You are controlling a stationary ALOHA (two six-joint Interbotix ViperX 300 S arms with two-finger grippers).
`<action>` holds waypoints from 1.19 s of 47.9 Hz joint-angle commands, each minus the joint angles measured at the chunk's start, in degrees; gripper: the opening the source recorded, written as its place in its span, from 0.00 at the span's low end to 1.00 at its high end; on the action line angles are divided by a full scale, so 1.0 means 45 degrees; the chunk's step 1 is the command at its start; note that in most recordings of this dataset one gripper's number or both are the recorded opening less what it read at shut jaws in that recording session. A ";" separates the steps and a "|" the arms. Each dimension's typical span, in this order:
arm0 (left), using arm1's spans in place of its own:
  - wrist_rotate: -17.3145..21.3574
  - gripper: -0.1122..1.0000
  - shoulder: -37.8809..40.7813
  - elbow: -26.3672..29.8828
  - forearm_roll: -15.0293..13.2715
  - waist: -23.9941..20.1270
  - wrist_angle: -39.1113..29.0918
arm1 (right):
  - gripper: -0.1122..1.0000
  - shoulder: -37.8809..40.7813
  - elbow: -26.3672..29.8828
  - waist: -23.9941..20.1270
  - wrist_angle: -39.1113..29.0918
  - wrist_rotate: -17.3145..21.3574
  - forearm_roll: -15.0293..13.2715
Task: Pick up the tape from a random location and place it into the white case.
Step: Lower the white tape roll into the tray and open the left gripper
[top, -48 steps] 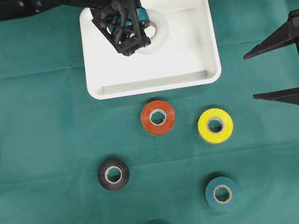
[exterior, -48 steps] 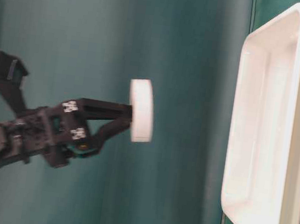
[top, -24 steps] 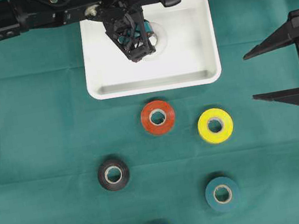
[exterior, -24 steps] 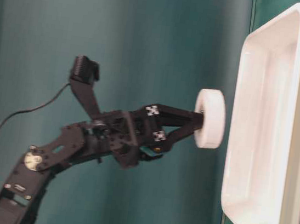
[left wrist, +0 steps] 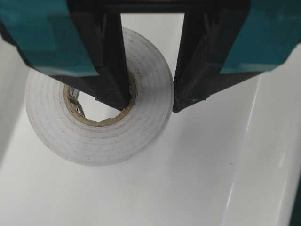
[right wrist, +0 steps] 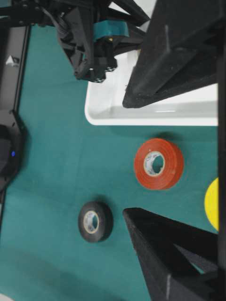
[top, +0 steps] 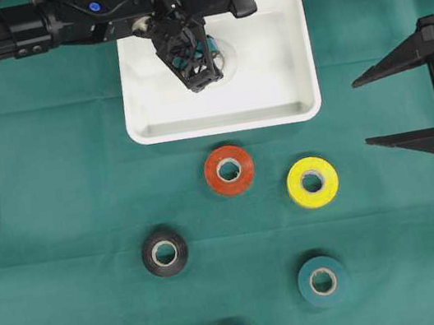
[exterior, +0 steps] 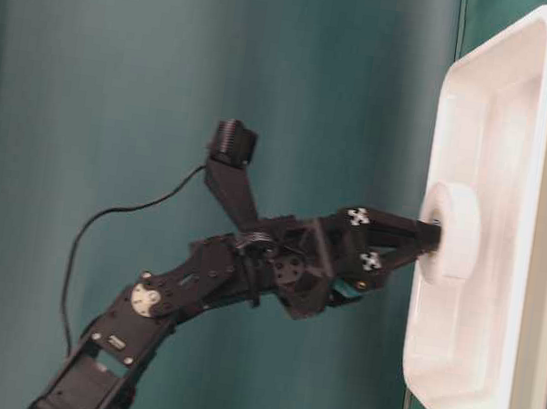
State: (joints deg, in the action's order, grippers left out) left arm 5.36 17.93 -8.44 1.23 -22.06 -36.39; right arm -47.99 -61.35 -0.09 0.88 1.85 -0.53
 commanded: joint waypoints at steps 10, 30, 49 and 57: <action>0.0000 0.31 0.0078 0.0137 0.0020 -0.0020 0.0352 | 0.92 0.0039 0.0332 0.0020 0.0039 0.0000 0.0000; 0.0313 0.32 0.0078 0.0137 -0.0059 -0.0020 0.0430 | 0.92 0.0039 0.0332 0.0020 0.0059 0.0000 0.0000; 0.0313 0.92 0.0059 0.0117 -0.0059 -0.0020 0.0391 | 0.92 0.0039 0.0332 0.0020 0.0039 0.0000 0.0000; 0.0313 0.88 0.0059 0.0117 -0.0078 -0.0020 0.0371 | 0.92 0.0039 0.0332 0.0020 0.0059 0.0000 0.0000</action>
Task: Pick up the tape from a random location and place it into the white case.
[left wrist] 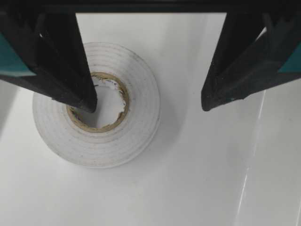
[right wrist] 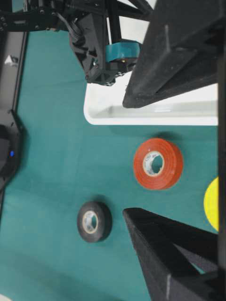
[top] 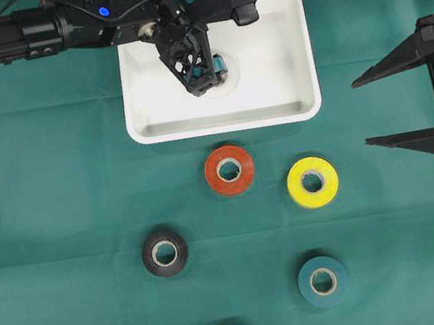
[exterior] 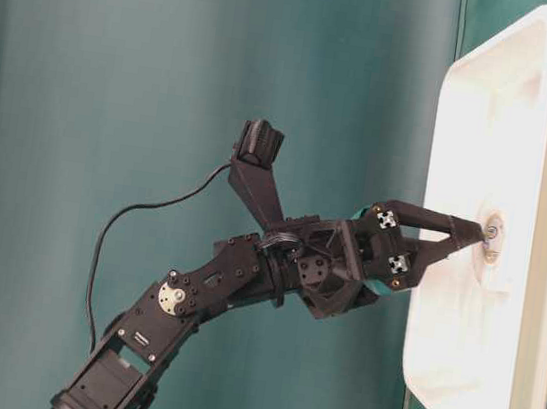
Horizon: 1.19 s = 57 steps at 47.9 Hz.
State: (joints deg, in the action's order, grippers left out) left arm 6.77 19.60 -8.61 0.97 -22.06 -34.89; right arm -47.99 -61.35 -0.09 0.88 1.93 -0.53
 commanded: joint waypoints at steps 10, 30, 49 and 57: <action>0.0039 0.88 -0.0547 0.0215 -0.0020 0.0000 -0.0195 | 0.92 0.0039 0.0352 0.0020 0.0039 -0.0020 0.0000; 0.0059 0.88 -0.2539 0.0859 0.0039 0.0215 -0.1543 | 0.92 0.0000 0.0371 0.0020 0.0020 -0.0020 0.0000; 0.0566 0.87 -0.2891 0.0801 0.0020 0.0488 -0.1719 | 0.92 -0.0020 0.0371 0.0020 0.0020 -0.0020 0.0000; 0.0547 0.87 -0.2891 0.0781 0.0020 0.1309 -0.1719 | 0.92 -0.0020 0.0371 0.0020 0.0020 -0.0020 0.0000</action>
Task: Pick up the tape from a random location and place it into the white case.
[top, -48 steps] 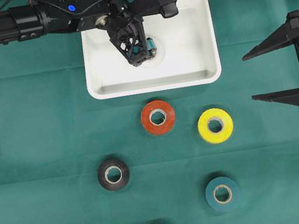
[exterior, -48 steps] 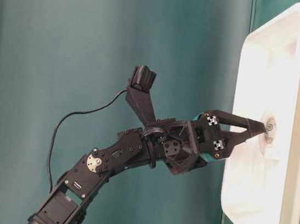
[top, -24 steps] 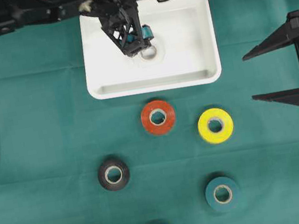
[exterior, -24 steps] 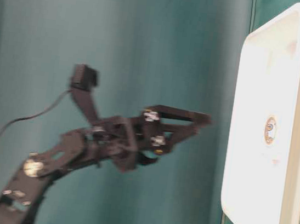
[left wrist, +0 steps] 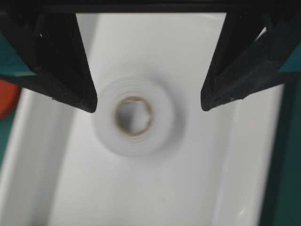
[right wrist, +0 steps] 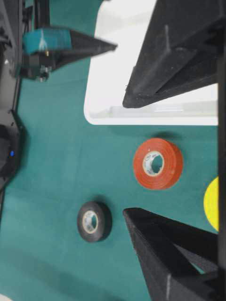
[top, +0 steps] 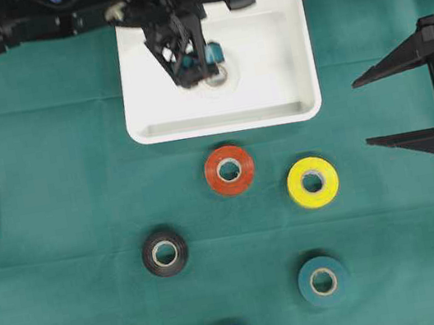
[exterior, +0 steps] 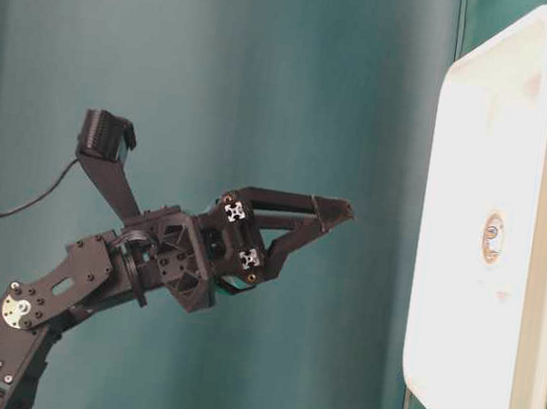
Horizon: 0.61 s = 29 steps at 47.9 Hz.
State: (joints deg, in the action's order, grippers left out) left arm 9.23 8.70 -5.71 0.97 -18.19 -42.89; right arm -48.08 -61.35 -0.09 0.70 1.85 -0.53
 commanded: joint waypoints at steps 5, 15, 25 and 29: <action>0.0000 0.87 -0.0449 0.0117 0.0000 0.1152 0.0059 | 0.92 -0.0020 0.0371 0.0020 0.0059 0.0000 0.0000; -0.0020 0.87 -0.0449 -0.0039 0.0000 0.2754 0.0078 | 0.92 0.0000 0.0371 0.0020 0.0020 0.0039 0.0000; -0.0020 0.87 -0.0488 -0.0215 0.0000 0.3633 0.0117 | 0.92 0.0000 0.0371 0.0020 0.0020 0.0039 0.0020; -0.0020 0.87 -0.0547 -0.0332 -0.0020 0.3672 0.0117 | 0.92 -0.0020 0.0371 0.0020 0.0020 0.0039 0.0020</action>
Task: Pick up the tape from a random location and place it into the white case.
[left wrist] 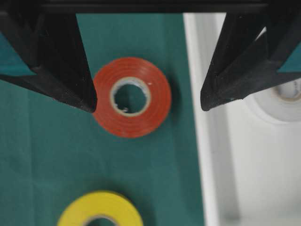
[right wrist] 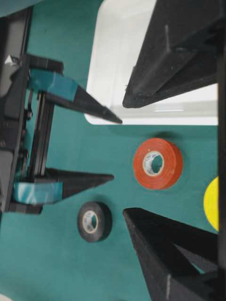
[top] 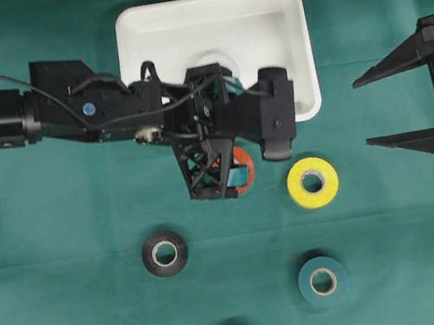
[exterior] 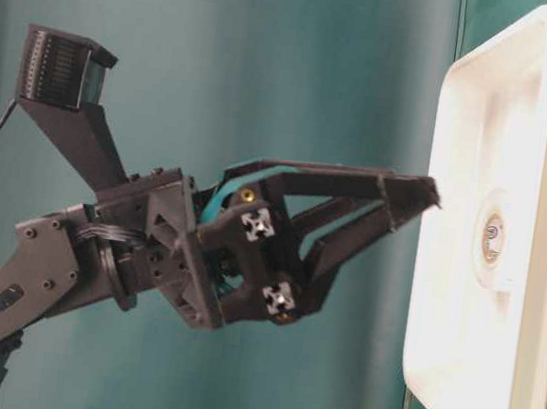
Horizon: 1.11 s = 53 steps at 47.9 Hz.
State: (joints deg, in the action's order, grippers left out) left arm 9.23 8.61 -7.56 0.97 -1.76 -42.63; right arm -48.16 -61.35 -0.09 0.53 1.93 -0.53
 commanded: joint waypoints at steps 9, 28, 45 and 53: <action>-0.0020 0.87 -0.0898 -0.0195 0.0000 0.0000 0.0059 | 0.92 0.0000 0.0371 0.0020 -0.0020 0.0020 0.0039; 0.0020 0.87 -0.3691 -0.2090 -0.0020 0.0000 0.1035 | 0.92 -0.0059 0.0391 0.0020 -0.0078 0.0039 0.0039; 0.0039 0.87 -0.7559 -0.5059 0.0000 -0.0059 0.3027 | 0.92 -0.0078 0.0391 0.0020 -0.0078 0.0039 0.0039; 0.0039 0.87 -0.9316 -0.6445 -0.0039 -0.0059 0.3926 | 0.92 -0.0078 0.0391 0.0020 -0.0059 0.0039 0.0039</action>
State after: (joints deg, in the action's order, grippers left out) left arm 9.40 -29.53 -35.24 0.97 -1.93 -26.89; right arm -48.60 -61.26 -0.18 0.00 2.02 -0.44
